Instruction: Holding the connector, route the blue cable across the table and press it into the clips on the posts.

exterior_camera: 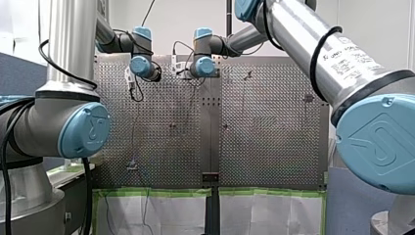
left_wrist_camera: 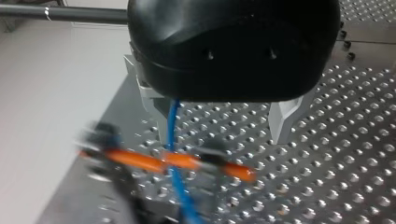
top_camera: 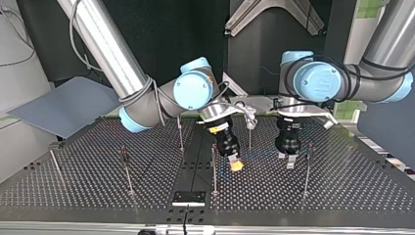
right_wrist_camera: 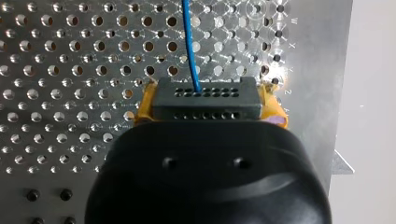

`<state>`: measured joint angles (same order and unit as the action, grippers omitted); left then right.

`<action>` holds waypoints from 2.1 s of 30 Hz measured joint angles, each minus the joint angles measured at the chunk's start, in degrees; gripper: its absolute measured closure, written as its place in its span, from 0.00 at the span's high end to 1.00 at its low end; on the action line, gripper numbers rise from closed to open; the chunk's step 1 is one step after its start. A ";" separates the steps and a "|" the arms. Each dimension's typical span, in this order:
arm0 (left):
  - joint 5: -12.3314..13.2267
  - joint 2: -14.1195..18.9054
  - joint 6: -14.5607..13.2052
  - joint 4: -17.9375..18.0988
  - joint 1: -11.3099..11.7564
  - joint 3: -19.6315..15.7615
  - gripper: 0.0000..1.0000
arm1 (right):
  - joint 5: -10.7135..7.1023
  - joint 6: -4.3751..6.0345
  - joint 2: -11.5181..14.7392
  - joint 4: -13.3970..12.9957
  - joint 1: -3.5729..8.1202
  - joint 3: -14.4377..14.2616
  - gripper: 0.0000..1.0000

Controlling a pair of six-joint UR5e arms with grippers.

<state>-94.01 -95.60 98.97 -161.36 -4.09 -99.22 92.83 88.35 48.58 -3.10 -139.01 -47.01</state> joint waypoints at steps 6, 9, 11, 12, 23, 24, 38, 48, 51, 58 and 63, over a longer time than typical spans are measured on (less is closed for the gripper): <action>-0.66 -1.46 -0.11 0.49 0.00 0.24 1.00 | 0.04 0.00 0.00 -0.02 0.07 0.01 0.00; -1.73 -1.57 -0.25 0.45 -0.02 0.26 1.00 | 0.01 0.00 0.00 0.00 0.08 0.01 0.00; -2.46 -1.57 -0.37 0.41 -0.03 0.26 0.91 | 0.00 0.00 -0.01 0.01 0.09 0.02 0.00; -2.87 -1.57 -0.48 0.37 -0.04 0.27 0.91 | 0.00 0.00 0.00 0.01 0.09 0.02 0.00; -4.26 -1.56 -0.38 -0.14 -0.40 0.27 0.00 | 0.00 0.00 -0.05 0.19 0.04 -0.02 0.00; -4.20 -1.56 -0.18 -0.16 -0.51 0.27 0.00 | 0.00 0.00 -0.06 0.23 0.01 -0.01 0.00; -6.56 0.81 0.65 -0.10 -1.43 -2.08 0.00 | 0.36 0.41 -0.72 1.11 -0.53 -1.47 0.00; -8.67 2.89 0.77 4.59 -2.19 -7.00 0.00 | 0.66 0.44 -1.25 0.94 -0.34 -5.39 0.00; -9.07 2.16 0.88 5.91 -2.85 -8.31 0.00 | 0.58 0.44 -1.27 0.94 -0.04 -6.56 0.00; -10.34 -0.95 1.07 9.24 -4.34 -11.64 0.00 | 0.47 0.41 -1.28 0.95 0.61 -9.07 0.00; -12.13 -3.72 1.57 12.02 -5.47 -14.44 0.00 | 0.49 0.11 -1.30 0.85 1.14 -11.32 0.00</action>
<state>-106.14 -99.32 100.55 -149.34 -9.56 -113.66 93.32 88.45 47.28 -2.25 -137.87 -58.33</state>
